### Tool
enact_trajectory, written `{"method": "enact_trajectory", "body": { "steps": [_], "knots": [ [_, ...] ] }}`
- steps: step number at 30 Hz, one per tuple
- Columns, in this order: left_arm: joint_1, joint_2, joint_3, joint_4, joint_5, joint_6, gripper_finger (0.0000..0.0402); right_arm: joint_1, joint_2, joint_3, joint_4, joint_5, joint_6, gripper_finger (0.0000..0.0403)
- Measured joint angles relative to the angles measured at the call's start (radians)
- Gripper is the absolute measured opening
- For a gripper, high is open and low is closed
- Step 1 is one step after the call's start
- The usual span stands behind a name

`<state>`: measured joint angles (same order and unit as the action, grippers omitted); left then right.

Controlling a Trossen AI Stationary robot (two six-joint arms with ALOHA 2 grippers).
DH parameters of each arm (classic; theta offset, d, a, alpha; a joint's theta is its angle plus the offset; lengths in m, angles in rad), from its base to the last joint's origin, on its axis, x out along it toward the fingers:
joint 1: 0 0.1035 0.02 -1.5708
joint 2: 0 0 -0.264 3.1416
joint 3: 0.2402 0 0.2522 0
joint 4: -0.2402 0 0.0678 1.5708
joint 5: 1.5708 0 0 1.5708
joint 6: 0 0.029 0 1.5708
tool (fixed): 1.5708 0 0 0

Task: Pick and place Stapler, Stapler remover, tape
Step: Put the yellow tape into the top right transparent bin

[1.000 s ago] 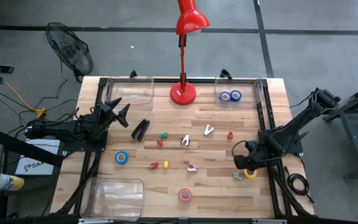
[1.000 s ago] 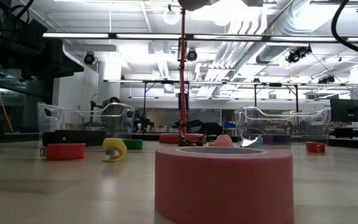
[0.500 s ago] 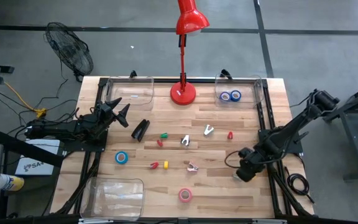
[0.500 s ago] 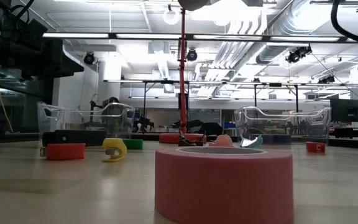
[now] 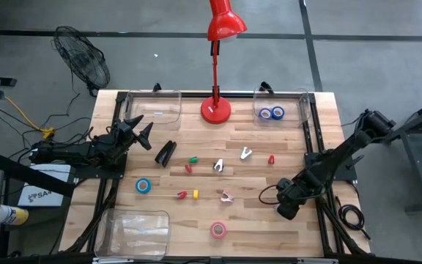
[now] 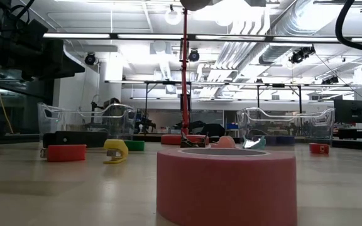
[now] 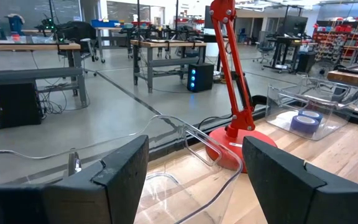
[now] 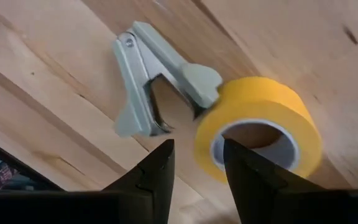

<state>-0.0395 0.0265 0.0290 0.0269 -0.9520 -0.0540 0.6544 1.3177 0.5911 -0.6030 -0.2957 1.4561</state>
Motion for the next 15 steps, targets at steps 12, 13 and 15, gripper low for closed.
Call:
{"method": "enact_trajectory", "body": {
  "steps": [12,13,15],
  "knots": [
    [0.000,0.000,0.000,0.000,0.000,0.000,0.0254,0.000,0.118,0.002,0.056,-0.050,-0.028,0.0120],
    [0.000,0.000,0.000,0.000,0.000,0.000,0.0254,0.000,0.119,0.002,0.056,-0.053,-0.028,0.0114],
    [0.000,0.000,0.000,0.000,0.000,0.000,0.0254,0.000,0.120,0.004,0.051,-0.056,-0.028,0.0095]
  ]
}}
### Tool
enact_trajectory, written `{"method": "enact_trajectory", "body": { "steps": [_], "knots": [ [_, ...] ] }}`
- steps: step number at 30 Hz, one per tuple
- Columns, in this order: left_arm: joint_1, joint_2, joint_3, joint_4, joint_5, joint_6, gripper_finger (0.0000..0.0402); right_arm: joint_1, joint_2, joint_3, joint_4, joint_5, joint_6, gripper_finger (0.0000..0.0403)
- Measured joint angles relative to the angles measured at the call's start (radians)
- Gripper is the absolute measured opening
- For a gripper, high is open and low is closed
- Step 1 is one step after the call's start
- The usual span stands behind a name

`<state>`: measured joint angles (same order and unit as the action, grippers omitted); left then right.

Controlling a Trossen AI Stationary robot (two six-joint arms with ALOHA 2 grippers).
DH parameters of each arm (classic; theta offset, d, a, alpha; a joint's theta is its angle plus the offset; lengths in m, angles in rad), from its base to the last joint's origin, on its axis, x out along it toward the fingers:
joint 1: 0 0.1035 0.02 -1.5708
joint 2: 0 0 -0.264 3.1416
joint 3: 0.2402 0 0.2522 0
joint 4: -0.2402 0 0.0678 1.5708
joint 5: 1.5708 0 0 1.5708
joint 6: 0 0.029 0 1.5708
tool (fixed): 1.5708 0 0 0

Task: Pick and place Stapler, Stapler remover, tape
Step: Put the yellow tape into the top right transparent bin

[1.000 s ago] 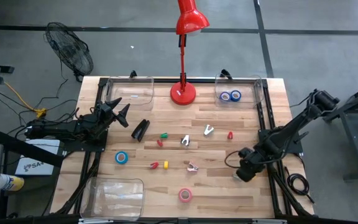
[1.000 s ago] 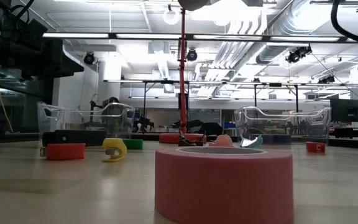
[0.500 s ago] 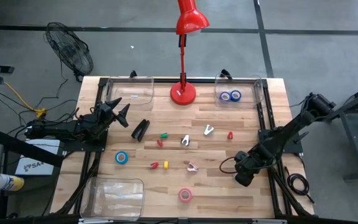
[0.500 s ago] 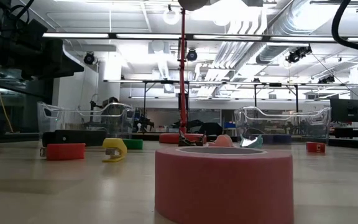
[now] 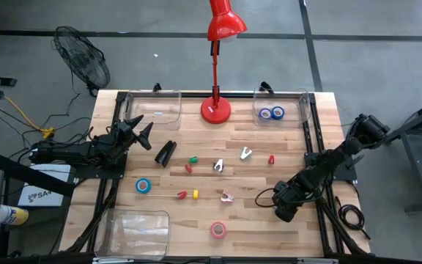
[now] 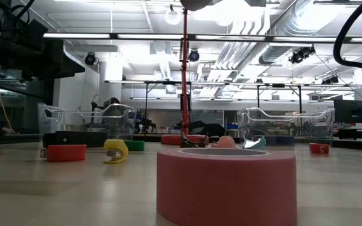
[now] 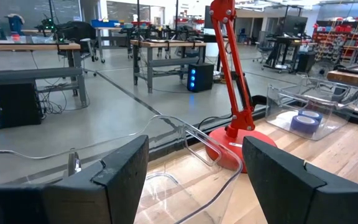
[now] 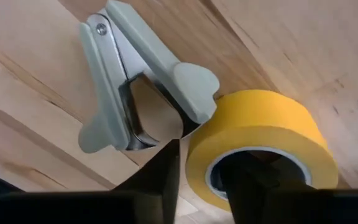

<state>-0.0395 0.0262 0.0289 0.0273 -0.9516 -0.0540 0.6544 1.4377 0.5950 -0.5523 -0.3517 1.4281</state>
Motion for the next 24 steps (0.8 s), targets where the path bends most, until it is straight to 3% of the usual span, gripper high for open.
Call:
{"method": "enact_trajectory", "body": {
  "steps": [5,14,24],
  "knots": [
    [0.000,0.000,0.000,0.000,0.000,0.000,0.0254,0.001,0.001,0.001,0.003,-0.035,0.012,0.0032],
    [0.000,0.000,0.000,0.000,0.000,0.000,0.0254,-0.014,-0.022,0.048,-0.051,-0.071,0.065,0.0031],
    [0.000,0.000,0.000,0.000,-0.001,0.000,0.0254,-0.195,-0.070,0.318,-0.404,0.076,-0.108,0.0031]
  ]
}}
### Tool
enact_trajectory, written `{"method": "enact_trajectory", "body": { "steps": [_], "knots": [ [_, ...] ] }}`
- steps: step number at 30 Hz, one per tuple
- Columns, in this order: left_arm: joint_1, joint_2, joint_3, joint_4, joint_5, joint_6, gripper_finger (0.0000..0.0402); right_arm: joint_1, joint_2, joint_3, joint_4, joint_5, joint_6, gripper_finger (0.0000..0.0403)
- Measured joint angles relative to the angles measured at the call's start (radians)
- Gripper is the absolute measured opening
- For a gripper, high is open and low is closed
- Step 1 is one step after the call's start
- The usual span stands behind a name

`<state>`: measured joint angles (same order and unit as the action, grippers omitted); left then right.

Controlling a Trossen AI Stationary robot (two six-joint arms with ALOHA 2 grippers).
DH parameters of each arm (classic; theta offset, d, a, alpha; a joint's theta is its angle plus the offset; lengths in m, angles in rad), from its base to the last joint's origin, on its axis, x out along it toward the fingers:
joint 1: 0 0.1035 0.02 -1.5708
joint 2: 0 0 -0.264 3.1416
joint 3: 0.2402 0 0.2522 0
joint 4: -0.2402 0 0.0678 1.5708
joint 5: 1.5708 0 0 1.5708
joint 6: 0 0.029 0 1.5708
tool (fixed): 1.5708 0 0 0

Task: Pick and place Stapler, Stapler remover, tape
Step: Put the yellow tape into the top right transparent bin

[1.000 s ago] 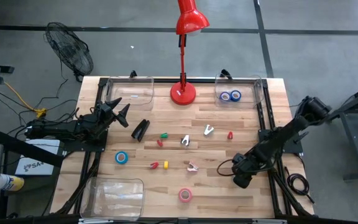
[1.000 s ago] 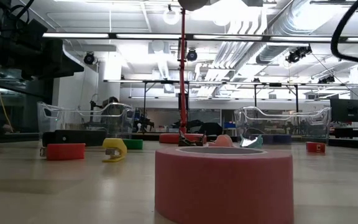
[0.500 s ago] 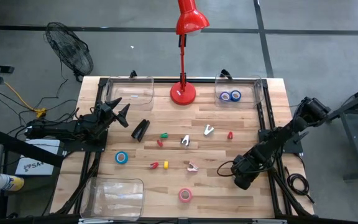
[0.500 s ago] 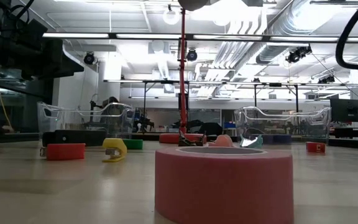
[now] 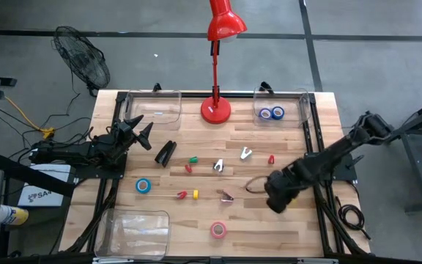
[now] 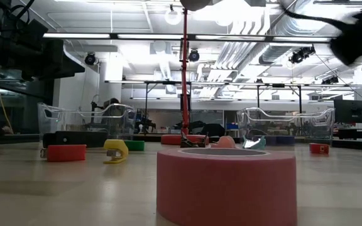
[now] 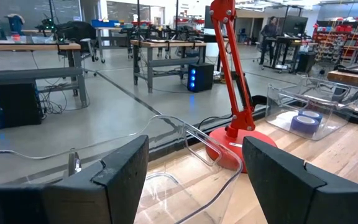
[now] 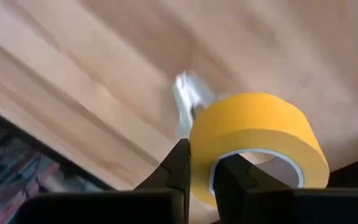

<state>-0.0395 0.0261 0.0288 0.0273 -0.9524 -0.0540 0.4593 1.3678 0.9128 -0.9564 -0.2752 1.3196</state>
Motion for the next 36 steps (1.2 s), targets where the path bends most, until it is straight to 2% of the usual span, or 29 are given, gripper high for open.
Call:
{"method": "enact_trajectory", "body": {
  "steps": [6,12,27,30,36],
  "knots": [
    [0.000,0.000,0.000,0.000,0.000,0.000,0.0254,-0.196,0.000,0.187,-0.211,0.111,-0.214,0.0031],
    [0.000,0.000,0.000,0.000,0.000,0.000,0.0254,-0.435,0.000,0.299,-0.304,0.219,-0.441,0.0031],
    [0.000,0.000,0.000,0.000,-0.001,0.000,0.0254,-1.065,-0.001,0.309,-0.264,0.358,-1.040,0.0031],
    [0.000,0.000,0.000,0.000,-0.001,0.000,0.0254,-1.167,0.012,0.309,-0.242,0.384,-1.113,0.0031],
    [0.000,0.000,0.000,0.000,-0.001,0.000,0.0254,-1.334,0.097,0.309,-0.191,0.372,-1.198,0.0031]
  ]
}}
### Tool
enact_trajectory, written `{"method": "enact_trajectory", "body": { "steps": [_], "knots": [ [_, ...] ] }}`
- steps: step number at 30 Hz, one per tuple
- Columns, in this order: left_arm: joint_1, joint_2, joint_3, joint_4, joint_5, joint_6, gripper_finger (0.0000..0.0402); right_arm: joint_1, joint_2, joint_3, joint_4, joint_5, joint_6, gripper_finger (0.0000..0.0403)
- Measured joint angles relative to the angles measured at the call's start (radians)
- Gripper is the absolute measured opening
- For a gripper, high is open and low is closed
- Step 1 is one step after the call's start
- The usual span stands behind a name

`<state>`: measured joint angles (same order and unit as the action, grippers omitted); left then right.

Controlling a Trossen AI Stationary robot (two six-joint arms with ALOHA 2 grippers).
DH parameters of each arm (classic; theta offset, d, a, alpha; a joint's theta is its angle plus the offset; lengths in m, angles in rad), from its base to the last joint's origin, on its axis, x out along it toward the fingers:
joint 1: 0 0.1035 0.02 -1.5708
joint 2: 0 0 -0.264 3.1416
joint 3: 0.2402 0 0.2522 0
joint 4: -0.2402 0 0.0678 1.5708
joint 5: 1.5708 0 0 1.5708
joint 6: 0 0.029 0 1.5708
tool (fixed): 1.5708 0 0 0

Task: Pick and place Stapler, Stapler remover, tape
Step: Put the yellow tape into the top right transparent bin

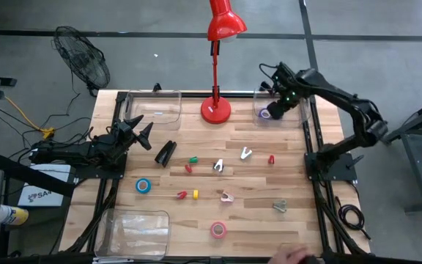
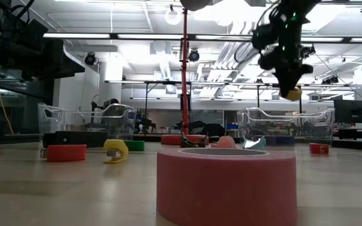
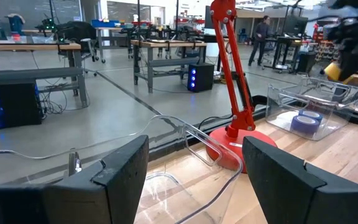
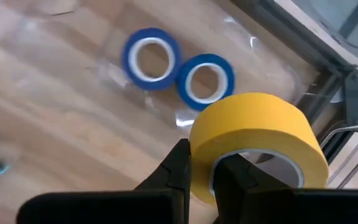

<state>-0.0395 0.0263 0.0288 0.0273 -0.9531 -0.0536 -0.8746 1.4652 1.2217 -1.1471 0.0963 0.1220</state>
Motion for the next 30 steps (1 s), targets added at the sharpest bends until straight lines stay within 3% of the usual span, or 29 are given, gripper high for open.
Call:
{"method": "enact_trajectory", "body": {
  "steps": [13,30],
  "knots": [
    [0.000,0.000,0.000,0.000,0.000,0.000,0.0254,-0.154,0.203,0.000,0.046,-0.079,0.010,0.0033],
    [0.000,0.000,0.000,0.000,0.000,0.000,0.0254,-0.208,0.233,-0.113,0.127,-0.091,0.197,0.0042]
  ]
}}
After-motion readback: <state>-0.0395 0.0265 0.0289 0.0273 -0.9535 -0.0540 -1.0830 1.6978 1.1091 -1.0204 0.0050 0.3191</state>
